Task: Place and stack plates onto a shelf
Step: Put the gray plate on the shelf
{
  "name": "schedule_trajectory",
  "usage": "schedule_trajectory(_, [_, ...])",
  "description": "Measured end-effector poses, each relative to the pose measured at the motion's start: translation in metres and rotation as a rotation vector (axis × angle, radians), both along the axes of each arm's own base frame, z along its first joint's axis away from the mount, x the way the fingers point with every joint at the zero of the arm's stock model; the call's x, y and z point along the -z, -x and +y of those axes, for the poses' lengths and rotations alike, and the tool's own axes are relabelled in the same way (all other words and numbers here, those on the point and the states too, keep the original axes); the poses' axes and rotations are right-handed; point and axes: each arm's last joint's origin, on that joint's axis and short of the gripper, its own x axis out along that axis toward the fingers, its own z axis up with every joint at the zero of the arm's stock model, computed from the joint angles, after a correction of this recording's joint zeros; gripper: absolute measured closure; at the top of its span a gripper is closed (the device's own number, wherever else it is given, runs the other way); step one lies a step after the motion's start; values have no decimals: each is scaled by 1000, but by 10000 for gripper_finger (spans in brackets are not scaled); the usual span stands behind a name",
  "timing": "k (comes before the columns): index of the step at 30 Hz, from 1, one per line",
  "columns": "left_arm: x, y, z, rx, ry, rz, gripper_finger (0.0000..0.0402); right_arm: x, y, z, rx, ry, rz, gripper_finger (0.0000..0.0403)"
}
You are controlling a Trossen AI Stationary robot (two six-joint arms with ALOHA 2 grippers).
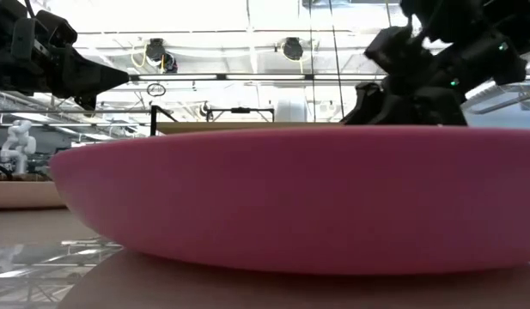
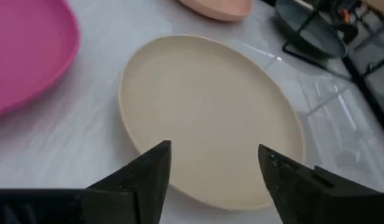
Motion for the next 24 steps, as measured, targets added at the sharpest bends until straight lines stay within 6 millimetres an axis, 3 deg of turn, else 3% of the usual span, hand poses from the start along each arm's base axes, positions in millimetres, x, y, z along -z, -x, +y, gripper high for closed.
schedule_trajectory(10, [0,0,0,0,0,0,378,3,-27,21,-69,17,112,177])
schedule_trajectory(24, [0,0,0,0,0,0,378,19,-26,21,-44,54,201,177])
